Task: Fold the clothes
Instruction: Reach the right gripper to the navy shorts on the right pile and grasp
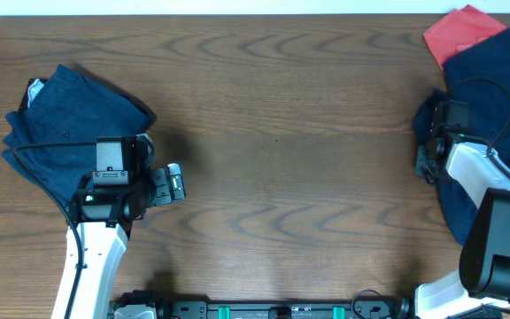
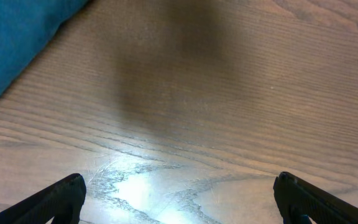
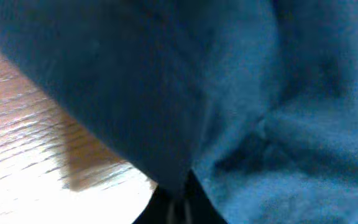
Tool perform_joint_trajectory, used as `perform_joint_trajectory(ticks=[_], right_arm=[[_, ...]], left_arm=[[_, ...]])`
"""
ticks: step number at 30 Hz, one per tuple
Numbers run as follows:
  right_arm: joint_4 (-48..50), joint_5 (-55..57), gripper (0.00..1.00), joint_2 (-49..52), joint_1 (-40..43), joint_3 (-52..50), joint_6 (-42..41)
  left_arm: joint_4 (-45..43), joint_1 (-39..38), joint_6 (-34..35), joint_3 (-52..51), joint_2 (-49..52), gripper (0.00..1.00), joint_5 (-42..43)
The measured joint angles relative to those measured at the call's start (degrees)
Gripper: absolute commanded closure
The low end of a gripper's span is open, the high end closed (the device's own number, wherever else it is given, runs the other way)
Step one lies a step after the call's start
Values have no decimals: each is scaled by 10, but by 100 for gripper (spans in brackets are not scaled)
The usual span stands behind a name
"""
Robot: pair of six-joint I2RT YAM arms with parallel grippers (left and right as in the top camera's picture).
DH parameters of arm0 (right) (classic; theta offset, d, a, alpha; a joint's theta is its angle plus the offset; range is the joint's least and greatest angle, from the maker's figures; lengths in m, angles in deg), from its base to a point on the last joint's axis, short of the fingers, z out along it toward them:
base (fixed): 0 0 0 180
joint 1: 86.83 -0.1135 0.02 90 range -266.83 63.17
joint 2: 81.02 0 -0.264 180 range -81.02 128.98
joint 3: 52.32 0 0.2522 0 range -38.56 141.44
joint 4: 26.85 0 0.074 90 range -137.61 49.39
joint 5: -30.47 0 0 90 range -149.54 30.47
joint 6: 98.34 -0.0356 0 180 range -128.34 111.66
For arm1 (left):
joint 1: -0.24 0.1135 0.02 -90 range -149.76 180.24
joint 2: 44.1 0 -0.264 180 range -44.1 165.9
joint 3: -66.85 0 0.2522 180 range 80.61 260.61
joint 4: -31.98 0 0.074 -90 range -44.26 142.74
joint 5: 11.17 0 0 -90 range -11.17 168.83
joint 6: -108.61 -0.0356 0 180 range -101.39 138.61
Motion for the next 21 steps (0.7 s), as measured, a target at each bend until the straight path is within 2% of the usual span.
perform_joint_trajectory(ticks=[4, 9, 12, 16, 17, 19, 21], right_arm=[[-36, -50, 99, -10, -5, 19, 2], [-71, -250, 99, -79, -47, 96, 47], [-21, -342, 98, -130, -116, 146, 62], [61, -366, 94, -155, -224, 165, 50], [71, -366, 86, -153, -244, 166, 44], [89, -359, 48, -142, -280, 166, 33], [97, -343, 33, -128, -301, 166, 27]], left_arm=[[0, 0, 0, 0, 0, 2, 0], [-2, 0, 0, 0, 0, 2, 0], [-4, 0, 0, 0, 0, 2, 0], [-7, 0, 0, 0, 0, 2, 0], [-8, 0, 0, 0, 0, 2, 0], [-10, 0, 0, 0, 0, 2, 1], [-13, 0, 0, 0, 0, 2, 2]])
